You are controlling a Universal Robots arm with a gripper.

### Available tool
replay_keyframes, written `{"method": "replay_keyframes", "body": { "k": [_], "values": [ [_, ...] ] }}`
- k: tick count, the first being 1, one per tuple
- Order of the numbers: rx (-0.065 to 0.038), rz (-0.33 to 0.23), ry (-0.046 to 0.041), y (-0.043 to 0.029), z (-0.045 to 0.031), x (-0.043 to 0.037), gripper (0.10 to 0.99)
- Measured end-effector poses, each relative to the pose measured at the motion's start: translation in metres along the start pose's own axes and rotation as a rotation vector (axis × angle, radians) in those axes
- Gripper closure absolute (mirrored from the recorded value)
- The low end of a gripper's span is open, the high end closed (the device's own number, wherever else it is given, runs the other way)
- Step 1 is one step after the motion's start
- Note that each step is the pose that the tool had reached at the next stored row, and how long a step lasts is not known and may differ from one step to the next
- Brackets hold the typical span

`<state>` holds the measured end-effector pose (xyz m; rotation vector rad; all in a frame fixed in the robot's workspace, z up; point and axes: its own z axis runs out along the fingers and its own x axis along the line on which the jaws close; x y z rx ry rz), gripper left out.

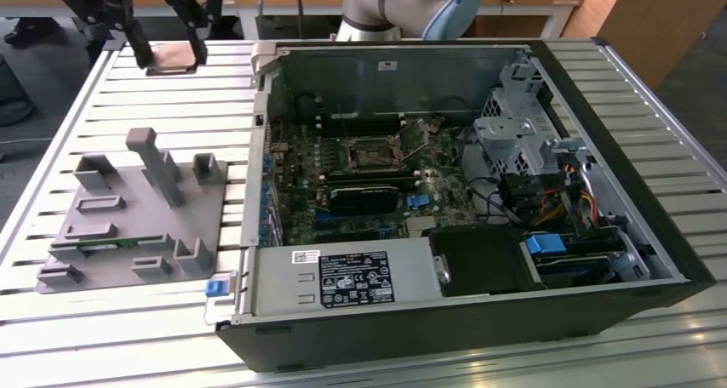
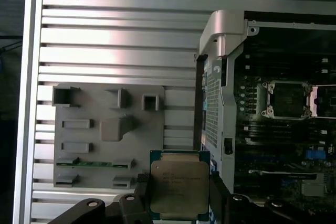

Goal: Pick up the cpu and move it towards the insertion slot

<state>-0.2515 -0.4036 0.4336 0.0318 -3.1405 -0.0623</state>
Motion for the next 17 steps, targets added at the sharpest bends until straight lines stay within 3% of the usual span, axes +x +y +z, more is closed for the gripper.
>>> {"method": "replay_keyframes", "body": {
  "k": [17],
  "values": [
    [-0.004,0.000,-0.0002,0.0013,0.0004,-0.0290,0.549]
  ]
}}
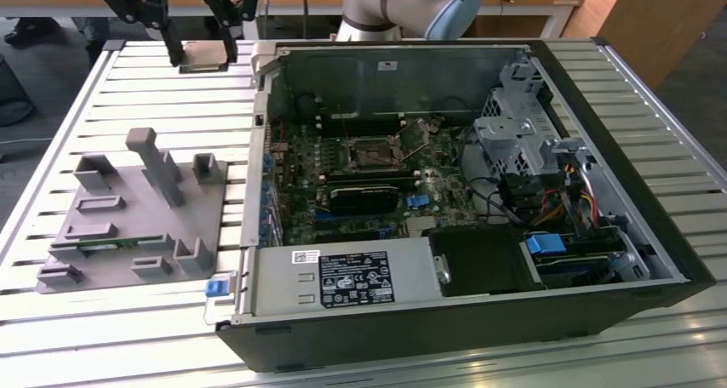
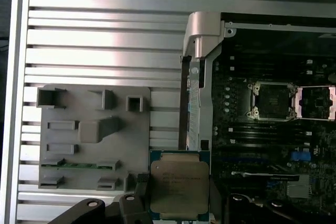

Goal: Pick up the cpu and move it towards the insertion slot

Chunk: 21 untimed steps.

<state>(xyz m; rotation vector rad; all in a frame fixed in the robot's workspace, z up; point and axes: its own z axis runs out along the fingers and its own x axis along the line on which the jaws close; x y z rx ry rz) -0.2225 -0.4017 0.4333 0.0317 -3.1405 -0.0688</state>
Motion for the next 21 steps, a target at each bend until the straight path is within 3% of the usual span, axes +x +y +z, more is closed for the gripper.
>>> {"method": "replay_keyframes", "body": {
  "k": [21],
  "values": [
    [-0.004,0.000,-0.0001,0.0023,0.0004,-0.0339,0.549]
  ]
}}
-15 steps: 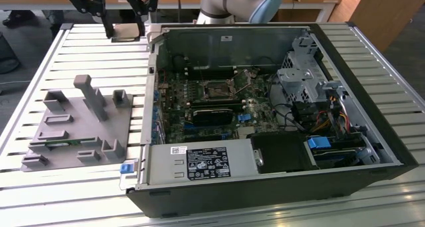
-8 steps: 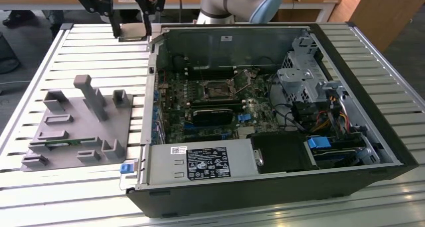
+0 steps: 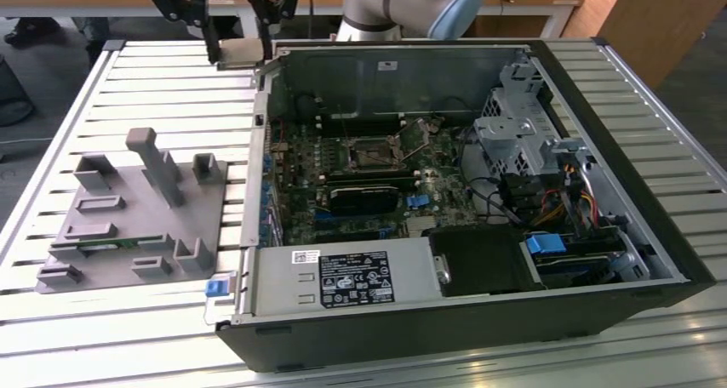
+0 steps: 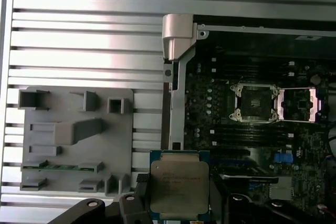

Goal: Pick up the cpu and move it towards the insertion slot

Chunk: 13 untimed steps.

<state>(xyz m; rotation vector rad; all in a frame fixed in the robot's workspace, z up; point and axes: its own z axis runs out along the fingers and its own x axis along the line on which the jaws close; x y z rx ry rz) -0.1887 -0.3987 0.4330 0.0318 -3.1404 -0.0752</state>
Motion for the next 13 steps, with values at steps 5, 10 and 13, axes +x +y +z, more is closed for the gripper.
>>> {"method": "replay_keyframes", "body": {
  "k": [5,10,13],
  "values": [
    [-0.001,0.000,0.0000,0.0008,0.0001,-0.0081,0.549],
    [-0.001,0.000,0.0001,0.0022,0.0002,-0.0157,0.549],
    [-0.001,0.000,0.0001,0.0037,0.0003,-0.0203,0.549]
  ]
}}
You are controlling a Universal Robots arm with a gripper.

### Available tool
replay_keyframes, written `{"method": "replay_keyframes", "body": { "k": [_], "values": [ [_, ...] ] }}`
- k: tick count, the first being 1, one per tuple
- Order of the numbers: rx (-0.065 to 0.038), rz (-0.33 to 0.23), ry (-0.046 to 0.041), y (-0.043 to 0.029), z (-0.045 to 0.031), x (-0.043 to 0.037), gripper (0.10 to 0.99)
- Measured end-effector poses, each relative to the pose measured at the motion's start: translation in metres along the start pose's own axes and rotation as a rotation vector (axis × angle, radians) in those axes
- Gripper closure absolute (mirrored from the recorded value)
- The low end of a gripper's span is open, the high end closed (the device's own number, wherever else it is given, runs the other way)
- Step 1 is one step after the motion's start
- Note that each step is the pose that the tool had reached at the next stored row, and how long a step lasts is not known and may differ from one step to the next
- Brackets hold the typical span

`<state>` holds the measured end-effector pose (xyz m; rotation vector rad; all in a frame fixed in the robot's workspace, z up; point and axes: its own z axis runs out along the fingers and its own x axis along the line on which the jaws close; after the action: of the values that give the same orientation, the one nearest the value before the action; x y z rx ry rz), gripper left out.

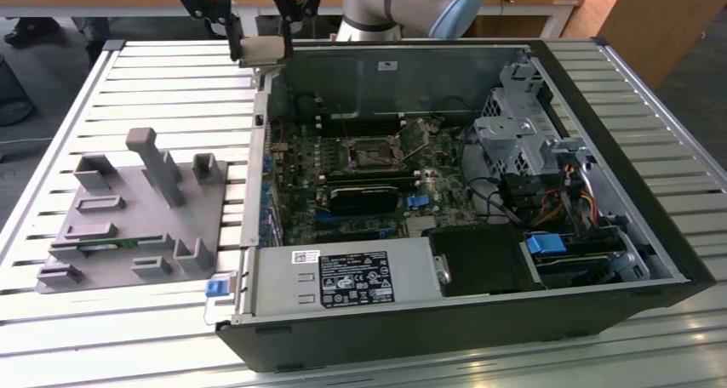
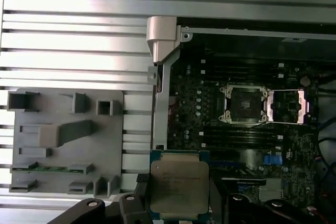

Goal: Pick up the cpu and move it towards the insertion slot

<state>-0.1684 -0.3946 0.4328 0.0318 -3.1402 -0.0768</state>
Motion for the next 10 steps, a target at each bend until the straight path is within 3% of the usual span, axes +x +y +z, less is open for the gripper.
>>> {"method": "replay_keyframes", "body": {
  "k": [10],
  "values": [
    [0.000,0.000,0.0000,0.0084,0.0007,-0.0158,0.549]
  ]
}}
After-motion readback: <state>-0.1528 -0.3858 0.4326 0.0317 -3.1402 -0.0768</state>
